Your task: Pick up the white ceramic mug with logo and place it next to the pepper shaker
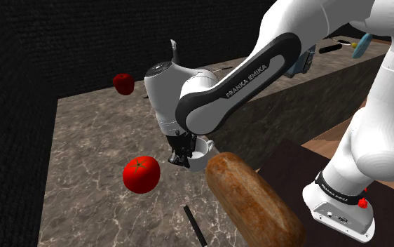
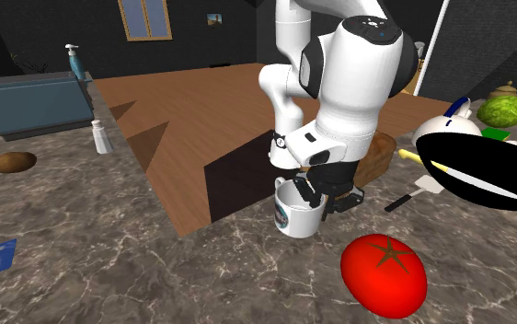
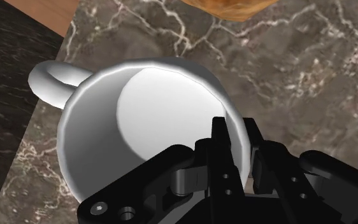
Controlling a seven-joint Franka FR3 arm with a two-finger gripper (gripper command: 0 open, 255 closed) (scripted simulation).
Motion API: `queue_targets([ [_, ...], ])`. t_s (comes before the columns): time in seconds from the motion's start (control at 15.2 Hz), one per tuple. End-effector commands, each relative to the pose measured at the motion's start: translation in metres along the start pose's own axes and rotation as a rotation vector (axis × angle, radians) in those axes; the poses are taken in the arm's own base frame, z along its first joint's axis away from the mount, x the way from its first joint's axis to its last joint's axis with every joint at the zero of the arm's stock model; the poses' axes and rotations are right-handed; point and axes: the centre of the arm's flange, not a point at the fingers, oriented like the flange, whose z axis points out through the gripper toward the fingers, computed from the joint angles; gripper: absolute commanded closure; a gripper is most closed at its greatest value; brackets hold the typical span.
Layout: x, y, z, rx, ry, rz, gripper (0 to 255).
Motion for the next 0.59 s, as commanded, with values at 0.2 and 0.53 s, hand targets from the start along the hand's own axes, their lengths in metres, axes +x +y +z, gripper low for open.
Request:
queue_targets([
  [0.2,-0.001,0.001,-0.01,0.0,0.0,0.0,255],
  [0.53,-0.005,0.003,-0.037,0.0,0.0,0.0,255],
])
